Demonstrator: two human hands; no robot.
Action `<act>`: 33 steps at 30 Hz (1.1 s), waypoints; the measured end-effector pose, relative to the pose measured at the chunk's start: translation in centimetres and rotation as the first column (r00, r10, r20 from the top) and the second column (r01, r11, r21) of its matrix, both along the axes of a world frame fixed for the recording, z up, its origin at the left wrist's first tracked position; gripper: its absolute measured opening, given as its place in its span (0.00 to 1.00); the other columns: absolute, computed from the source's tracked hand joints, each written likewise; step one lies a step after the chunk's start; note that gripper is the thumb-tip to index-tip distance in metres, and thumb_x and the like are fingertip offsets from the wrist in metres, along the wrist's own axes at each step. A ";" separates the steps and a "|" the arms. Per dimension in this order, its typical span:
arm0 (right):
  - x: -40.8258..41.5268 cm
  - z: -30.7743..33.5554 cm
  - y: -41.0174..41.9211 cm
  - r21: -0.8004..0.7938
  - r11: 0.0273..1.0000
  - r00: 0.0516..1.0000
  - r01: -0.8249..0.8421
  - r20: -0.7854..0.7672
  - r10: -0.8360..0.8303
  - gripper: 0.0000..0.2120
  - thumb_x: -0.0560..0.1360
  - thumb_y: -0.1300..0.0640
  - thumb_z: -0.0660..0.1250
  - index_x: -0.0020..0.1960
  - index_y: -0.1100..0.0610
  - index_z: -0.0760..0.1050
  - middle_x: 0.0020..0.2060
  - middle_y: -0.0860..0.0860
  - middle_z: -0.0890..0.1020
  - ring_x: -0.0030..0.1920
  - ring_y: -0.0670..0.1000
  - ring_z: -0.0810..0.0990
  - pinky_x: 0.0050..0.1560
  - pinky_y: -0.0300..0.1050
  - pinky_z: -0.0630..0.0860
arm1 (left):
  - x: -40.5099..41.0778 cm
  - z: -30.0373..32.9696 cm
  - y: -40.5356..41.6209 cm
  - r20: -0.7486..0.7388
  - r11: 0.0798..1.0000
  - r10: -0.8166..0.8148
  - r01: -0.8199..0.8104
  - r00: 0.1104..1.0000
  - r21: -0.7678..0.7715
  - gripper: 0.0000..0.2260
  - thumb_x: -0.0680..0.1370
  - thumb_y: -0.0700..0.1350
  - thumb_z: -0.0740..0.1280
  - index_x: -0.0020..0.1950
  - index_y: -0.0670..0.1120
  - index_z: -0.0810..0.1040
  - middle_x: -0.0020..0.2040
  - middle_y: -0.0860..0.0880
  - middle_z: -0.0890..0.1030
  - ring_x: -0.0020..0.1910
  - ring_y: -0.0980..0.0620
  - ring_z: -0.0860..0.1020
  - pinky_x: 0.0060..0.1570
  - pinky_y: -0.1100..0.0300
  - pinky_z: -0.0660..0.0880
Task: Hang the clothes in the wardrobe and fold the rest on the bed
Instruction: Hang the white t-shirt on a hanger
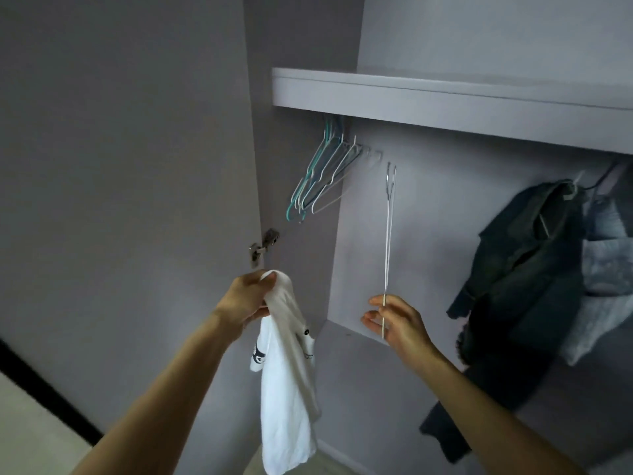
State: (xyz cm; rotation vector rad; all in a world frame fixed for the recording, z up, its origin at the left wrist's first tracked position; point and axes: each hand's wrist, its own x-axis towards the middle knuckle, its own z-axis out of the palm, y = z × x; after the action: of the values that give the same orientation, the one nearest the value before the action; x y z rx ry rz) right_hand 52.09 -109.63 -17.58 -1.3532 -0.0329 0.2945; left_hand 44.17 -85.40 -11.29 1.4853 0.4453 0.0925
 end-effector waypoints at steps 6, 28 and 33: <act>-3.8 0.7 -0.9 -0.290 0.954 0.989 -0.079 -0.143 0.038 0.04 0.78 0.60 0.63 0.51 0.54 0.74 0.30 0.53 0.70 0.31 0.50 0.72 0.36 0.44 0.78 | -3.3 -1.2 -0.6 -0.031 1.000 -0.027 0.027 0.999 -0.001 0.10 0.82 0.46 0.60 0.55 0.41 0.77 0.42 0.43 0.78 0.39 0.48 0.77 0.43 0.56 0.75; -6.5 2.5 -2.5 -0.266 0.964 0.977 -0.011 0.202 0.067 0.08 0.79 0.56 0.62 0.43 0.55 0.76 0.31 0.46 0.72 0.35 0.46 0.70 0.43 0.40 0.71 | -3.5 -2.2 -2.0 -0.024 0.977 0.106 -0.100 0.994 0.186 0.12 0.80 0.47 0.64 0.44 0.38 0.76 0.39 0.42 0.72 0.40 0.46 0.70 0.43 0.54 0.69; -4.8 3.9 -1.1 0.084 0.929 0.932 0.361 0.014 -0.363 0.24 0.81 0.54 0.56 0.26 0.55 0.60 0.19 0.46 0.64 0.25 0.47 0.64 0.38 0.42 0.68 | -3.7 -1.3 -2.3 0.029 0.979 0.049 -0.054 0.998 0.195 0.12 0.80 0.47 0.63 0.42 0.40 0.73 0.39 0.42 0.71 0.40 0.47 0.70 0.45 0.54 0.68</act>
State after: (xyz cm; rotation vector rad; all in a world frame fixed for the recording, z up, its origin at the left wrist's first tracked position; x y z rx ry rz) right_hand 47.34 -110.75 -13.70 -1.2552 0.1789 -0.0391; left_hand 40.43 -87.67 -12.55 1.6646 0.4657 0.2002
